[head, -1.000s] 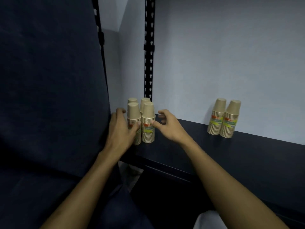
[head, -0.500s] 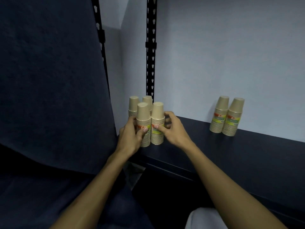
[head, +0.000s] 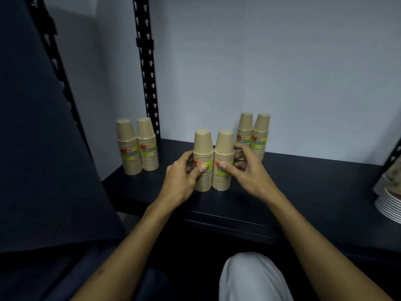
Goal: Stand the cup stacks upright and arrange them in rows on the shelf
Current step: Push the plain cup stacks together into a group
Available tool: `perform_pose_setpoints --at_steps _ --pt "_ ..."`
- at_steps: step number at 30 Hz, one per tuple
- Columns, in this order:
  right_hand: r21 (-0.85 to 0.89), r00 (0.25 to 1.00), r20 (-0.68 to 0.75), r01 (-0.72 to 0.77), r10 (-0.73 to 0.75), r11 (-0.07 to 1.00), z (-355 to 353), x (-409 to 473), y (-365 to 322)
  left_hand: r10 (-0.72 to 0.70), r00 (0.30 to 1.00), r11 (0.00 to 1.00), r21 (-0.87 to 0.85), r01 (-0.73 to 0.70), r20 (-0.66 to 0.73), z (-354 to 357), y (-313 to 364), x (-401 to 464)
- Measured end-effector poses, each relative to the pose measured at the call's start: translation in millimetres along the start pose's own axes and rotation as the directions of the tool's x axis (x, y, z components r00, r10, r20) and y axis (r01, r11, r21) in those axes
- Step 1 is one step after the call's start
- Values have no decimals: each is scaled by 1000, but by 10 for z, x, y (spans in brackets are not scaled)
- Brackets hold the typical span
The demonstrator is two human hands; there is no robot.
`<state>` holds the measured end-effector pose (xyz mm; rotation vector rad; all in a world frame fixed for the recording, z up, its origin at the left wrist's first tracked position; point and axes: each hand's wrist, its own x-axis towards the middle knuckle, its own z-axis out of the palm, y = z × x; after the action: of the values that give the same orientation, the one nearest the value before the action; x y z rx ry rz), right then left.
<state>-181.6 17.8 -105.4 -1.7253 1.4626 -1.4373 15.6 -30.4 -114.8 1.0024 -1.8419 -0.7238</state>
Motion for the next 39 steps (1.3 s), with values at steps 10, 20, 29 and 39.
perform_pose_setpoints --at_steps 10,20,29,39 --pt "-5 989 -146 -8 7 1000 -542 -383 116 80 985 980 -195 -49 152 564 148 38" --pt "-64 984 -138 -122 112 990 -605 -537 412 55 970 969 -248 5 237 741 14 19" --pt "-130 984 -122 -145 129 981 -613 -535 459 4 968 983 -178 42 252 791 -23 49" --pt "-152 985 -130 -136 116 979 -607 -560 434 10 974 991 -133 21 226 804 5 24"
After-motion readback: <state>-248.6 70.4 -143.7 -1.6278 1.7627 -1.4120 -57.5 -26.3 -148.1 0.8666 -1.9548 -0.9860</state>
